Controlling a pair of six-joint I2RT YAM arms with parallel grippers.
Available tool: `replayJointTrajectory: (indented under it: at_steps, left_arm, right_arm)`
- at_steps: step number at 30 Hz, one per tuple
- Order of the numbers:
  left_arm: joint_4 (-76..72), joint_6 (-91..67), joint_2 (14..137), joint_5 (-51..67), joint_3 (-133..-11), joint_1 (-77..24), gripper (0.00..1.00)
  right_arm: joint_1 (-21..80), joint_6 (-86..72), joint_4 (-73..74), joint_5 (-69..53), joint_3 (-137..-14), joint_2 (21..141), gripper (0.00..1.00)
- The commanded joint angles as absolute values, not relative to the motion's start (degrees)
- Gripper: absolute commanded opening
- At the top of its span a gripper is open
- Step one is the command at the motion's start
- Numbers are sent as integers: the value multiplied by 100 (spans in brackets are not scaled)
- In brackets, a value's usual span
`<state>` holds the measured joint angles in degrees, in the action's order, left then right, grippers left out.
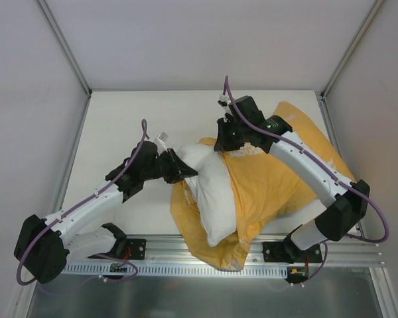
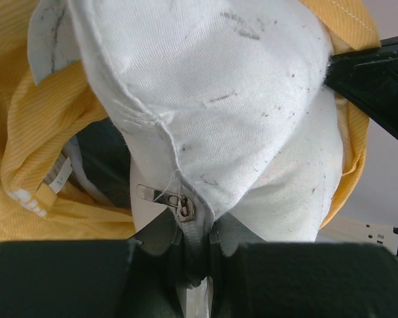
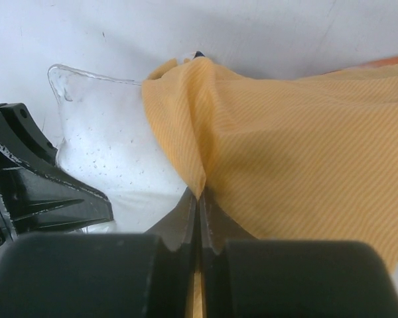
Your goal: Remove the pillowcase from the pillow
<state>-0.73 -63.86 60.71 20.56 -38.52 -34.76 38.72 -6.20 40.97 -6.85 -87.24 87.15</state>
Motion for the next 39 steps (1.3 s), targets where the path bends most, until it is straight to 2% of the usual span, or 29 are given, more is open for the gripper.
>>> replayJointTrajectory:
  at_steps: [1, 5, 10, 13, 17, 18, 19, 20, 23, 25, 26, 27, 28, 29, 31, 32, 36, 39]
  left_arm:
    - [-35, -6232, 5810, 2206, -4069, -3331, 0]
    - [535, -6039, 5345, 2381, -4087, -2867, 0]
    - [1554, -5362, 4764, 3426, -4744, -1268, 0]
    - [1793, -5247, 4728, 3752, -5113, -539, 0]
    - [1819, -5194, 4991, 3981, -5414, -89, 0]
    - [1811, -5186, 5044, 3990, -5449, -36, 0]
    - [1802, -5177, 5088, 3999, -5484, -35, 0]
    - [1810, -5168, 5176, 3956, -5484, -35, 0]
    - [1828, -5133, 5334, 3824, -5397, 148, 0]
    - [1916, -5089, 5440, 3674, -5344, 228, 0]
    - [1933, -5011, 5580, 3656, -5344, 237, 0]
    - [2003, -4749, 5659, 3795, -5422, 246, 8]
    - [2056, -4633, 5791, 3893, -5466, 237, 25]
    - [2109, -4353, 5809, 3963, -5502, 194, 64]
    - [2661, -3984, 5775, 3649, -5782, 54, 95]
    - [2968, -3573, 5766, 3404, -5914, -234, 99]
    - [4208, -3024, 5713, 1641, -6565, -1246, 99]
    - [4894, -3032, 5687, 749, -6732, -2152, 99]
  right_arm:
    - [3631, -571, 4192, 225, -8692, 8605, 1]
    - [2876, -659, 4280, 308, -8509, 8281, 1]
    - [1488, -729, 4280, 132, -7955, 7796, 1]
    - [1380, -773, 4342, 158, -7971, 7691, 1]
    - [1626, -713, 4482, 141, -8200, 7664, 1]
    - [1643, -668, 4509, -164, -8226, 7612, 4]
    - [1644, -607, 4544, -289, -8244, 7577, 14]
    - [1635, -554, 4622, -351, -8270, 7515, 40]
    - [1591, -387, 4815, -360, -8201, 7138, 84]
    - [1477, -290, 4921, -378, -8078, 6788, 92]
    - [1442, -273, 5018, -387, -7894, 6672, 93]
    - [1407, -272, 5062, -404, -7771, 6532, 93]
    - [1406, -272, 5115, -439, -7630, 6261, 93]
    - [1406, -281, 5150, -535, -7333, 6119, 94]
    - [1415, -369, 5255, -571, -7006, 5698, 95]
    - [1406, -404, 5291, -563, -6840, 5547, 95]
    - [1406, -536, 5659, -352, -6093, 4818, 96]
    - [1406, -554, 5905, -290, -6003, 4457, 96]
